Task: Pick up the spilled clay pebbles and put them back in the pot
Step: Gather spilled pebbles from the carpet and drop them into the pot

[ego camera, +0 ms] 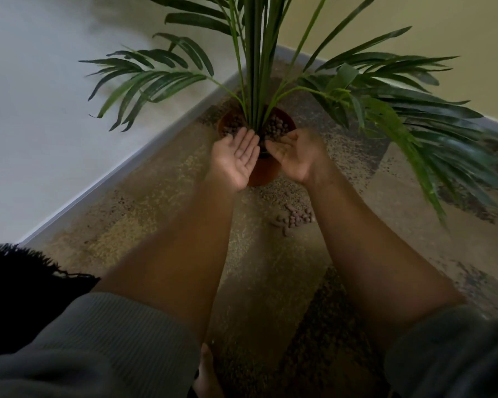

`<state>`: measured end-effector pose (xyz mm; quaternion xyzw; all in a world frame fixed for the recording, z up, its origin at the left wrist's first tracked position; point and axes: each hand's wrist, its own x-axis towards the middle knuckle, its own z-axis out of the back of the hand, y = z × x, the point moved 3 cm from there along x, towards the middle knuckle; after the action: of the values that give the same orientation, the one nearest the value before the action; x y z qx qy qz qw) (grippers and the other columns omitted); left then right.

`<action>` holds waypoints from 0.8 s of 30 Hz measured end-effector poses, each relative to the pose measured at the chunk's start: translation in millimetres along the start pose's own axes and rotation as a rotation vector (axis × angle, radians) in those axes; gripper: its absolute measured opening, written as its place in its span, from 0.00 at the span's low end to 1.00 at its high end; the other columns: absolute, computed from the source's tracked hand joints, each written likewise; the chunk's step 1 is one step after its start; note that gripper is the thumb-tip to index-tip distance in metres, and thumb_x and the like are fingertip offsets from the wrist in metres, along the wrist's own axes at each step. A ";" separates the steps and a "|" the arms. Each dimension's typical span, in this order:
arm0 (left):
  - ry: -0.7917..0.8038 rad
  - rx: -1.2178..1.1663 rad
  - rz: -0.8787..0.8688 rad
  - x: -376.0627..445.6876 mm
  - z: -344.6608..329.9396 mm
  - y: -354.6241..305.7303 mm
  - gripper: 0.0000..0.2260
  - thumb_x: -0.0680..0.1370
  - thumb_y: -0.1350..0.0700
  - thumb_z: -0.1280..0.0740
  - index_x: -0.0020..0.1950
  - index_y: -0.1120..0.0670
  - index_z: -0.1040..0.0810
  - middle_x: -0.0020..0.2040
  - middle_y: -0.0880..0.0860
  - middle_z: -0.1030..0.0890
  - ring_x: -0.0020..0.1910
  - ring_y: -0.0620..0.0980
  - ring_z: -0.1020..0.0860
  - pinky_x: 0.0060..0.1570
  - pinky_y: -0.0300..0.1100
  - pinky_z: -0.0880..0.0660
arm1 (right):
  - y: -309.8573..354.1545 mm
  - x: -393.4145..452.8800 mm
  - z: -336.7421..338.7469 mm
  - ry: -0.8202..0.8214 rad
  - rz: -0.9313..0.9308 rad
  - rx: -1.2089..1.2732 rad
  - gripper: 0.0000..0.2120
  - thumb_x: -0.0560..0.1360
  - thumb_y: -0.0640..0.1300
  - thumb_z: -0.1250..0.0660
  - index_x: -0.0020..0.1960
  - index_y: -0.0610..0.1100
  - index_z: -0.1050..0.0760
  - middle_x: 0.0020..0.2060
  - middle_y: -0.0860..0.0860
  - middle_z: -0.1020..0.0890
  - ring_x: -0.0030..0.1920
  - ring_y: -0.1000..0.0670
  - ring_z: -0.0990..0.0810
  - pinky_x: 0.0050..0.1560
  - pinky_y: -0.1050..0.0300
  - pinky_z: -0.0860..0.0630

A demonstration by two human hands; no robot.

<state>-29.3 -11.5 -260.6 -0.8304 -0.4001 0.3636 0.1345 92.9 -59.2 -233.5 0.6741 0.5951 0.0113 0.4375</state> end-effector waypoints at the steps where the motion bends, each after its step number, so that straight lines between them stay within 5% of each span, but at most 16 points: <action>1: 0.014 0.030 0.022 0.4 5.4 7.1 0.17 0.83 0.51 0.46 0.61 0.56 0.21 0.55 0.53 0.16 0.55 0.48 0.18 0.52 0.42 0.22 | -0.2 0.0 4.8 -0.004 0.005 -0.011 0.21 0.81 0.36 0.51 0.72 0.30 0.40 0.69 0.32 0.33 0.69 0.37 0.30 0.69 0.48 0.29; 6: -0.001 0.351 0.201 3.2 31.6 47.4 0.12 0.81 0.50 0.40 0.58 0.51 0.20 0.50 0.47 0.16 0.50 0.44 0.19 0.43 0.39 0.24 | -2.4 4.2 44.4 -0.193 0.060 -0.187 0.09 0.78 0.34 0.43 0.52 0.33 0.26 0.44 0.39 0.19 0.43 0.43 0.16 0.39 0.58 0.17; 10: -0.098 0.793 0.164 11.7 48.6 70.3 0.15 0.81 0.58 0.40 0.68 0.51 0.27 0.60 0.49 0.22 0.52 0.44 0.23 0.44 0.37 0.27 | -18.7 9.7 80.5 -0.358 0.043 -0.542 0.07 0.75 0.33 0.39 0.40 0.37 0.24 0.36 0.42 0.19 0.31 0.49 0.20 0.34 0.59 0.23; 14: -0.120 1.102 0.120 24.9 58.9 87.9 0.17 0.77 0.63 0.33 0.64 0.53 0.24 0.62 0.54 0.22 0.57 0.52 0.22 0.53 0.44 0.22 | -45.9 20.0 109.4 -0.315 0.065 -1.180 0.06 0.76 0.37 0.36 0.42 0.40 0.22 0.40 0.41 0.20 0.38 0.44 0.22 0.37 0.52 0.27; 18: 0.007 1.409 0.152 27.9 56.7 106.8 0.25 0.73 0.71 0.35 0.68 0.52 0.27 0.69 0.53 0.27 0.65 0.56 0.26 0.61 0.50 0.25 | -68.4 14.8 122.2 -0.191 0.050 -1.821 0.15 0.75 0.50 0.35 0.59 0.45 0.21 0.54 0.43 0.18 0.53 0.43 0.21 0.51 0.55 0.23; 21: 0.088 1.629 0.117 29.4 55.5 118.2 0.28 0.71 0.70 0.33 0.69 0.51 0.28 0.68 0.54 0.25 0.65 0.55 0.26 0.64 0.51 0.27 | -83.0 11.4 139.6 -0.175 0.047 -1.915 0.29 0.71 0.53 0.29 0.70 0.54 0.31 0.63 0.43 0.31 0.57 0.43 0.27 0.54 0.55 0.28; 24: 0.155 1.787 0.078 27.6 59.4 128.7 0.28 0.71 0.68 0.31 0.69 0.49 0.28 0.66 0.53 0.24 0.63 0.55 0.25 0.63 0.51 0.26 | -92.4 7.5 147.4 -0.123 0.173 -1.887 0.26 0.72 0.50 0.29 0.69 0.53 0.28 0.65 0.41 0.32 0.54 0.42 0.26 0.52 0.56 0.29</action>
<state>12.8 -77.4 -382.1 -0.4509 0.0708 0.4865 0.7450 100.8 -146.5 -384.0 0.0834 0.2645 0.4843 0.8298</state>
